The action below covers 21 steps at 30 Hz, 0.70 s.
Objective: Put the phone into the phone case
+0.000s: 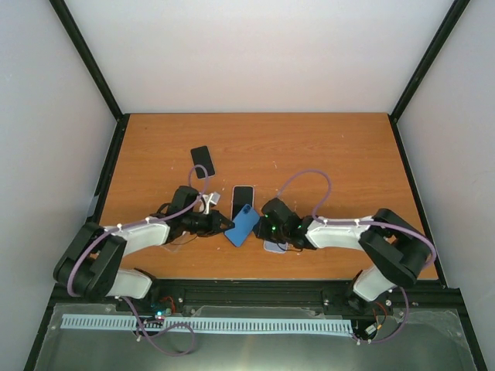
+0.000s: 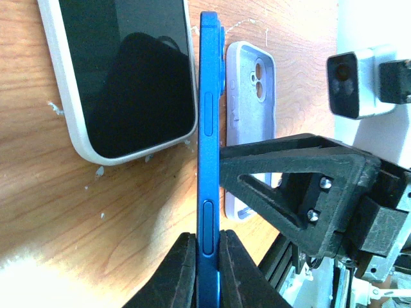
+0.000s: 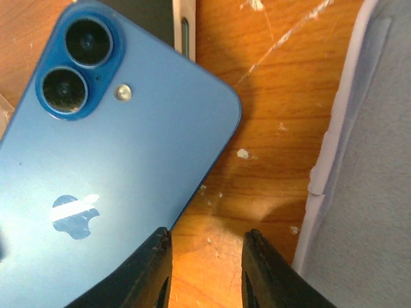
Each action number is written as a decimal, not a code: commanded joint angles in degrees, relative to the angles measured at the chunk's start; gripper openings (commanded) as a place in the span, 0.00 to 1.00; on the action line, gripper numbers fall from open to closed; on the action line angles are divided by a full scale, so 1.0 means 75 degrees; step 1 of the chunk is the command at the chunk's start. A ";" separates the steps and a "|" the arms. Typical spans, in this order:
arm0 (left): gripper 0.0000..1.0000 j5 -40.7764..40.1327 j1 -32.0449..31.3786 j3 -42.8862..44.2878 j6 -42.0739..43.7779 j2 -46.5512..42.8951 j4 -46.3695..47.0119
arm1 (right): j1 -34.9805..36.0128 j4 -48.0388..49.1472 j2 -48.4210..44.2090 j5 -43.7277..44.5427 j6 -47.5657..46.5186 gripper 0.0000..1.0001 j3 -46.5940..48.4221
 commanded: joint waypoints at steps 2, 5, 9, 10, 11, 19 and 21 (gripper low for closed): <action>0.00 -0.0653 -0.0309 0.0474 0.0271 -0.0806 -0.0531 | -0.0057 -0.1795 -0.1136 0.0873 -0.0764 0.37 0.0441; 0.00 -0.1076 -0.0575 0.0637 0.0299 -0.1132 -0.0583 | -0.0545 -0.2392 -0.1731 0.1048 -0.0983 0.39 0.0299; 0.00 -0.1782 -0.1042 0.0858 0.0291 -0.1356 -0.0517 | -0.1135 -0.2632 -0.2372 0.1077 -0.1167 0.40 -0.0134; 0.00 -0.1963 -0.1211 0.0940 0.0306 -0.1358 -0.0516 | -0.1277 -0.2555 -0.2461 0.0936 -0.1182 0.40 -0.0275; 0.00 -0.2170 -0.1364 0.1042 0.0308 -0.1328 -0.0525 | -0.1454 -0.2445 -0.2519 0.0747 -0.1163 0.41 -0.0446; 0.00 -0.3877 -0.2587 0.1845 -0.0006 -0.0699 -0.0606 | -0.2064 -0.1544 -0.2334 0.0122 -0.1049 0.39 -0.1343; 0.01 -0.4129 -0.2800 0.2017 -0.0155 -0.0431 -0.0598 | -0.2069 -0.1242 -0.2183 -0.0056 -0.0900 0.36 -0.1464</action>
